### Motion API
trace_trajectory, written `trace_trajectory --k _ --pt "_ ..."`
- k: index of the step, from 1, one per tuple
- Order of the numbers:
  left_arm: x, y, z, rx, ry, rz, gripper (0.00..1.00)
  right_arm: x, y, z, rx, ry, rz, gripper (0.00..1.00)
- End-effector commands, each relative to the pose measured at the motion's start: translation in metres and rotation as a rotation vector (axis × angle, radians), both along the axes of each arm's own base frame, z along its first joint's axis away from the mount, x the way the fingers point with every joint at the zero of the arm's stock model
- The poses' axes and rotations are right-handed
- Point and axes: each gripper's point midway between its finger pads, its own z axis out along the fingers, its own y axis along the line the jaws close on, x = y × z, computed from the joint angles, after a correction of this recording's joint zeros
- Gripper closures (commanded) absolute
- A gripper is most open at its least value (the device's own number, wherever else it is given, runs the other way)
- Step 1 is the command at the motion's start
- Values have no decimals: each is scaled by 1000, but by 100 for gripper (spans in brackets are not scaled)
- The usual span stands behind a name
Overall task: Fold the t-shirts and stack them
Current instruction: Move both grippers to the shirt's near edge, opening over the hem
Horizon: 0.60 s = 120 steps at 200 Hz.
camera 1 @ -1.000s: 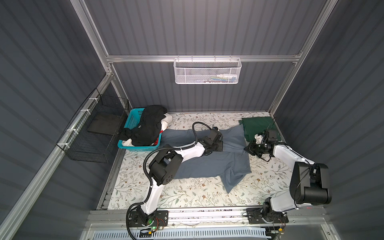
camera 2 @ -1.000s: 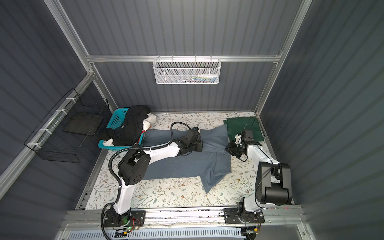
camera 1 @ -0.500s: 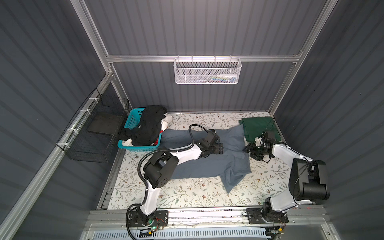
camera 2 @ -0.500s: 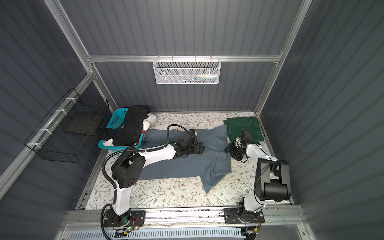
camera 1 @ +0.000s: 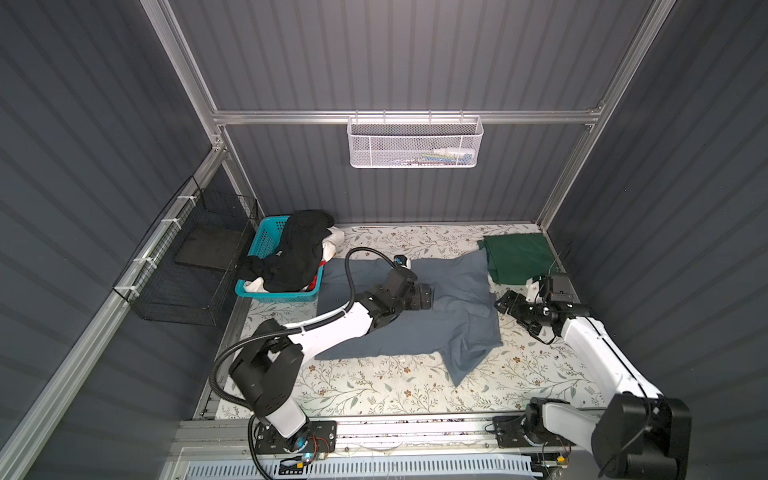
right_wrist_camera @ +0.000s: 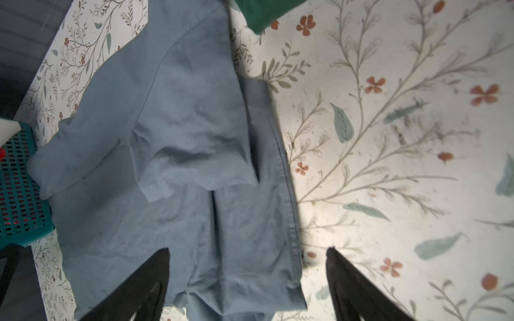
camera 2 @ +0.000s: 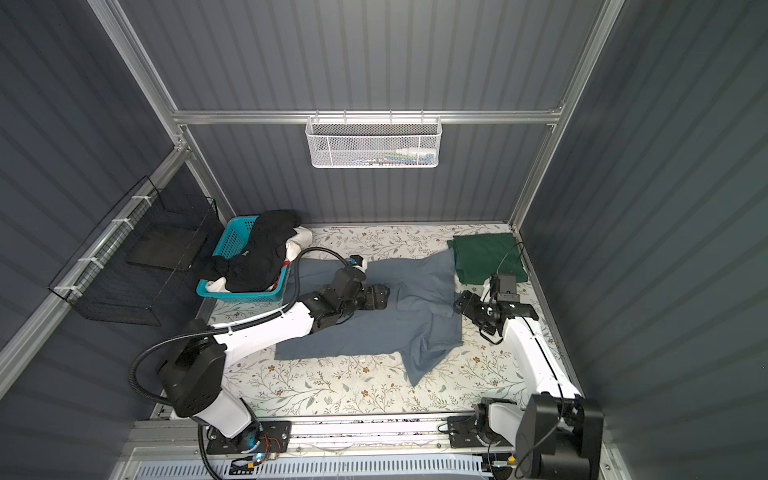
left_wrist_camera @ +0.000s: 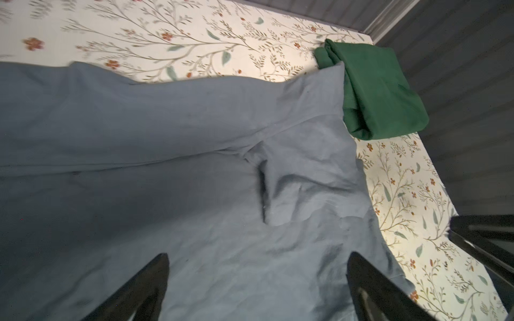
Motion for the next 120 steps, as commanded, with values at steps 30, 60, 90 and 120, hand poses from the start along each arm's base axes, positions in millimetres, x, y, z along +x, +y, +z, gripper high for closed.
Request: trace_trajectory --k 30,60,90,120 --pt "-36 97 -12 187 0 213 0 -61 5 -20 38 83 -60 26" --pt "-60 140 -17 216 15 298 0 -79 34 -33 155 129 3 46" --pt "-83 169 -28 224 58 346 0 -89 47 -48 101 148 11 48" --pt "-100 185 -45 231 100 369 0 -90 55 -66 95 178 21 51"
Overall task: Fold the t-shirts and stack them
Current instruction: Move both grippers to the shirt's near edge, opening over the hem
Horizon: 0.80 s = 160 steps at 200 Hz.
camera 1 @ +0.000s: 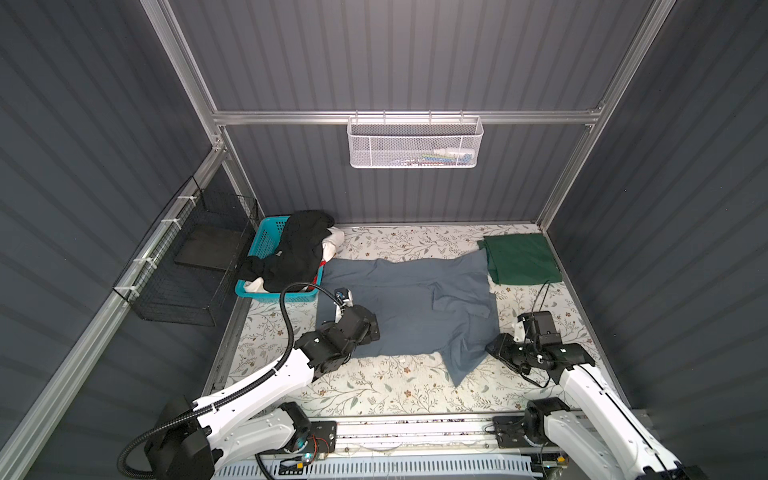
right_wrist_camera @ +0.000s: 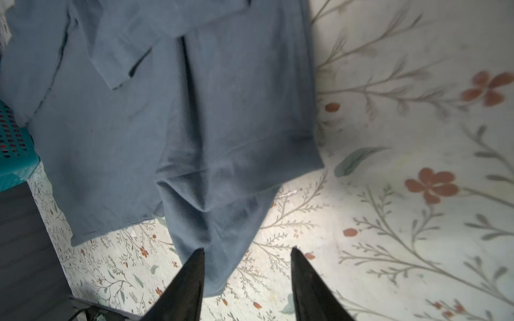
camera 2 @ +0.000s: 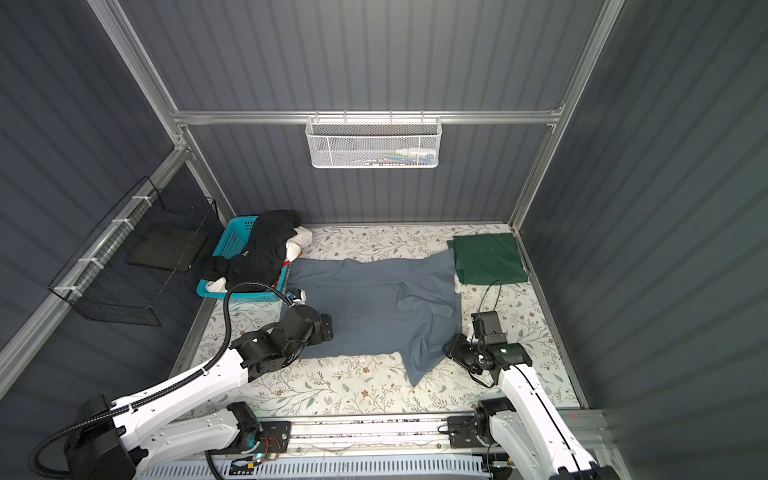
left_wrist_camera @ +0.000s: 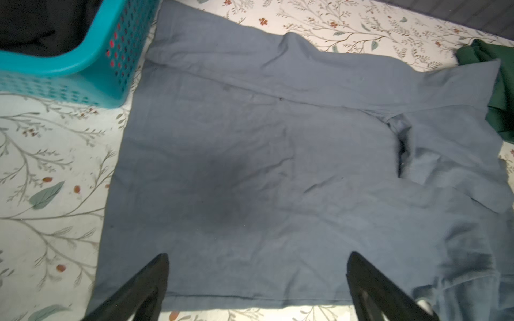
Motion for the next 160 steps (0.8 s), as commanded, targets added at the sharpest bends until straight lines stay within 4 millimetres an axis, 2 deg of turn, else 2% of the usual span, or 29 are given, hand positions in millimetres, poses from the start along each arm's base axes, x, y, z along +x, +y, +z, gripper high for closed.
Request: trace_trajectory --k 1,33,101,135,160 --pt "-18 23 -20 43 60 56 0 2 -1 -13 -17 23 -51 51" --pt "-27 37 -31 42 69 93 0 -1 2 -32 -32 56 -51 54" --pt "-37 51 -55 27 94 155 0 -2 2 -42 -57 61 -52 56" --pt "-41 49 -55 4 116 160 0 -3 3 -50 -66 87 -48 59" --pt "-46 58 -58 12 114 181 0 -3 4 -51 -71 90 -39 60"
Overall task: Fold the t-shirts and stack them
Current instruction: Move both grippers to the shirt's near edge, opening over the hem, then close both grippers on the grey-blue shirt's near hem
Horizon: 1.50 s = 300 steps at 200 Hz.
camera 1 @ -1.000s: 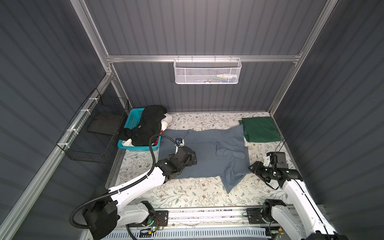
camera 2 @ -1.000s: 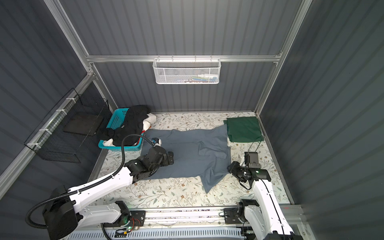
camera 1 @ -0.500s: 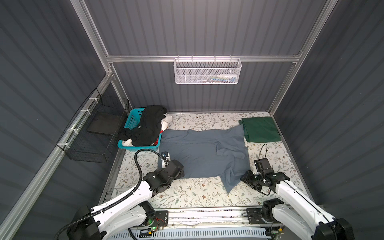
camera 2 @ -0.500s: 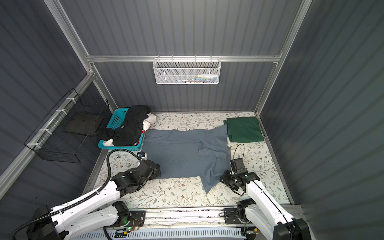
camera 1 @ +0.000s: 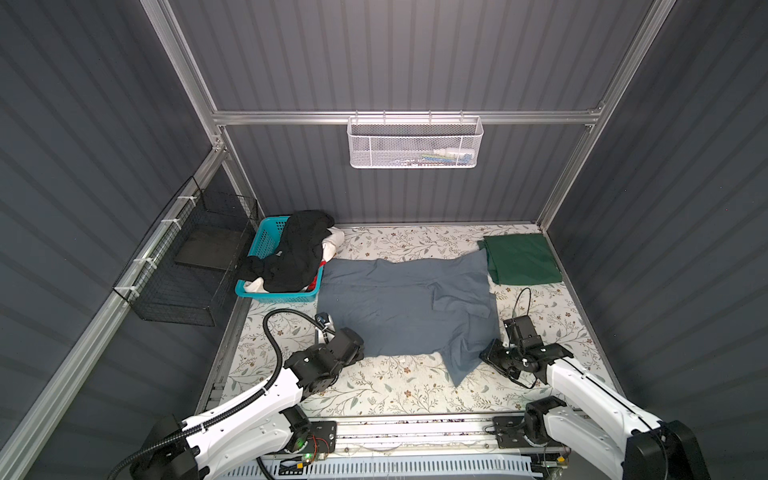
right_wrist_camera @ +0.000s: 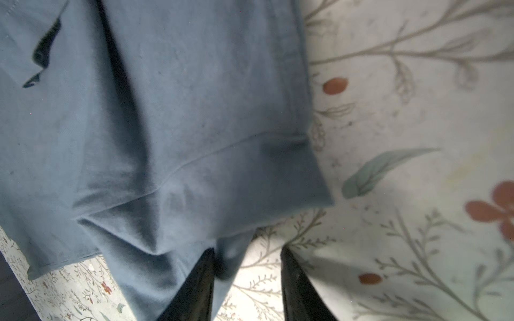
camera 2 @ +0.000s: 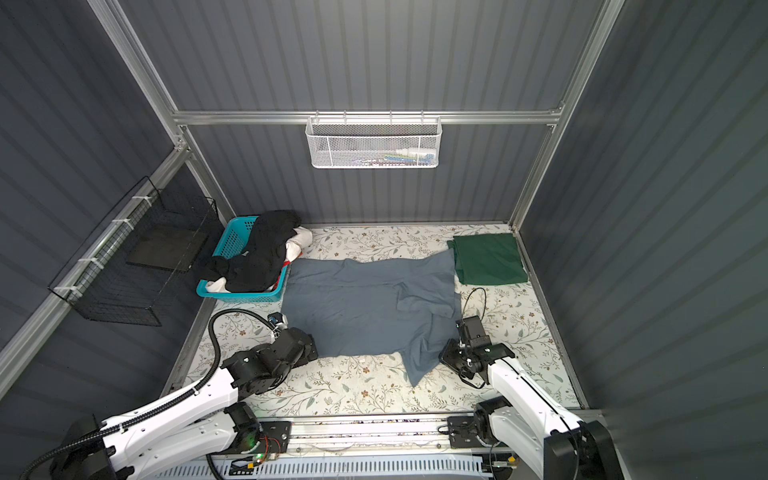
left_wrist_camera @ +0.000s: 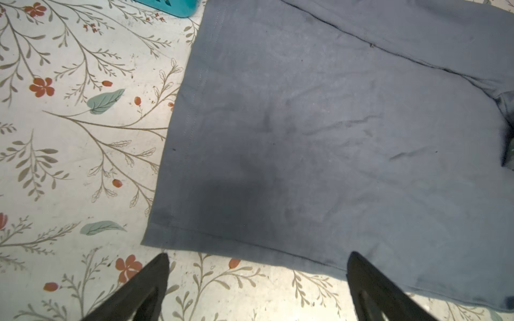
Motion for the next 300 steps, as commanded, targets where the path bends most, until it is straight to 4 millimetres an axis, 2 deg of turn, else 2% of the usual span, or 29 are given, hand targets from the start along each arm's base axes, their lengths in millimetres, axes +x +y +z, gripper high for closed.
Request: trace_trajectory --k 1,72,112,198,225,258,281,300 --pt "-9 13 -7 18 17 33 0 -7 -3 -9 -27 34 -5 60" --pt "-18 30 -30 76 69 110 1 -10 -8 -8 -58 38 -15 66" --pt "-18 29 -46 80 111 117 3 -8 -11 -8 -79 29 -10 73" --pt "-14 45 -57 73 154 176 11 -4 -15 -8 -117 24 -1 88" --pt "-11 45 -59 86 163 179 20 -2 -11 -6 -98 22 9 93" --pt "-6 44 -61 100 174 180 25 1 -10 -2 -93 4 13 98" --pt "3 47 -55 144 155 180 30 4 -8 3 -89 -8 21 100" --pt "9 47 -55 156 154 178 39 3 -8 5 -87 -7 30 100"
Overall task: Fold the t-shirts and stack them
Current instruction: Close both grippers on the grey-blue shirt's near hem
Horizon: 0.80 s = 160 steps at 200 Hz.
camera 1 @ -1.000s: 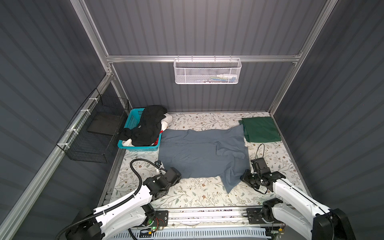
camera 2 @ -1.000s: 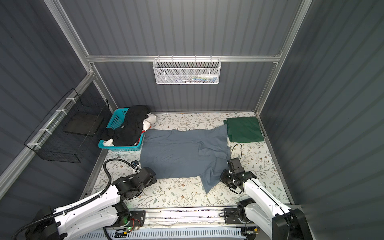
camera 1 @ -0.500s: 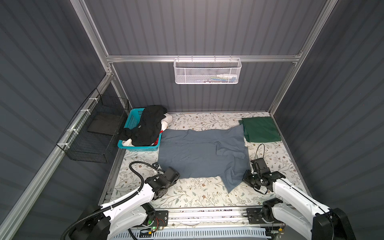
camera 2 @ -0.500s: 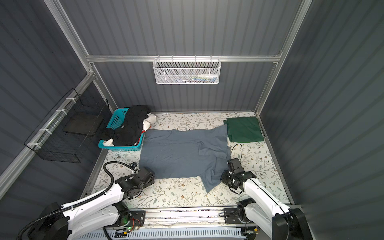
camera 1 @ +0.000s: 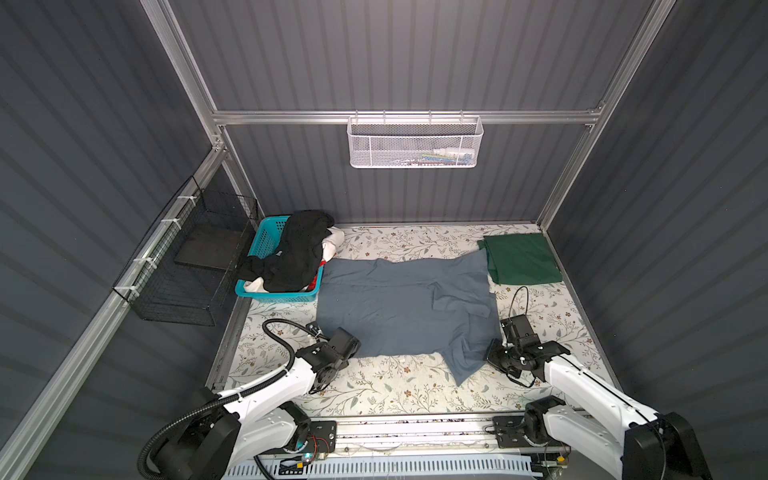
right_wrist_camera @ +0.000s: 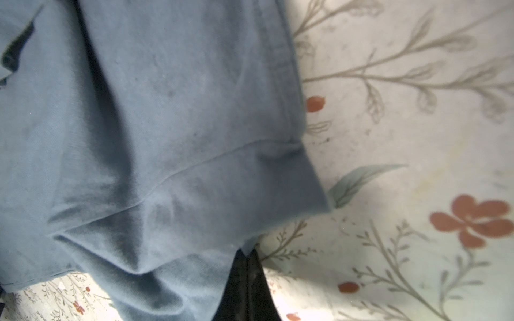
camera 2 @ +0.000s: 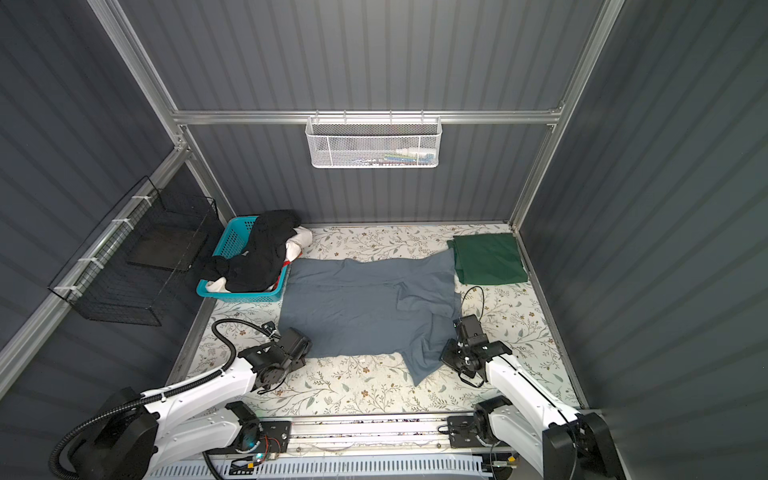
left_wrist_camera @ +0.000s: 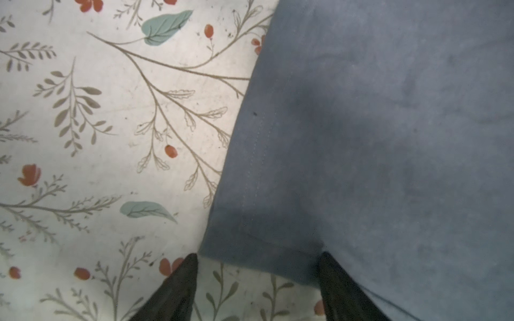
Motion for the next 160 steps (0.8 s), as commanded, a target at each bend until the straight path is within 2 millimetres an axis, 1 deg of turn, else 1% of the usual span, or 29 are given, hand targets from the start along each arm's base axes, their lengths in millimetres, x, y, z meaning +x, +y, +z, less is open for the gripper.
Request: trace_trajectory --k 1,20,48,62,77,87,95,100,137,160 --pt "12 -1 7 28 -17 -10 39 2 2 8 -5 -11 24 100" --pt "13 -1 4 43 5 -12 40 2 1 11 -8 -20 26 100" --pt "14 -2 4 44 9 -12 52 5 2 19 0 -43 25 100" --pt "14 -2 4 39 5 -10 54 7 4 22 6 -50 29 100" --pt "13 -2 4 37 3 -14 64 9 5 26 9 -55 34 100" --pt "13 -2 4 32 2 -17 66 10 5 29 6 -54 38 100" --pt "13 -3 4 27 3 -23 80 11 4 30 -1 -54 41 100" --pt "13 -3 4 26 3 -25 85 11 3 31 -13 -51 41 100" --pt "12 -5 4 38 28 -36 86 10 -4 43 -57 -58 46 100" --pt "12 -7 6 33 35 -53 96 5 -9 50 -73 -61 33 100"
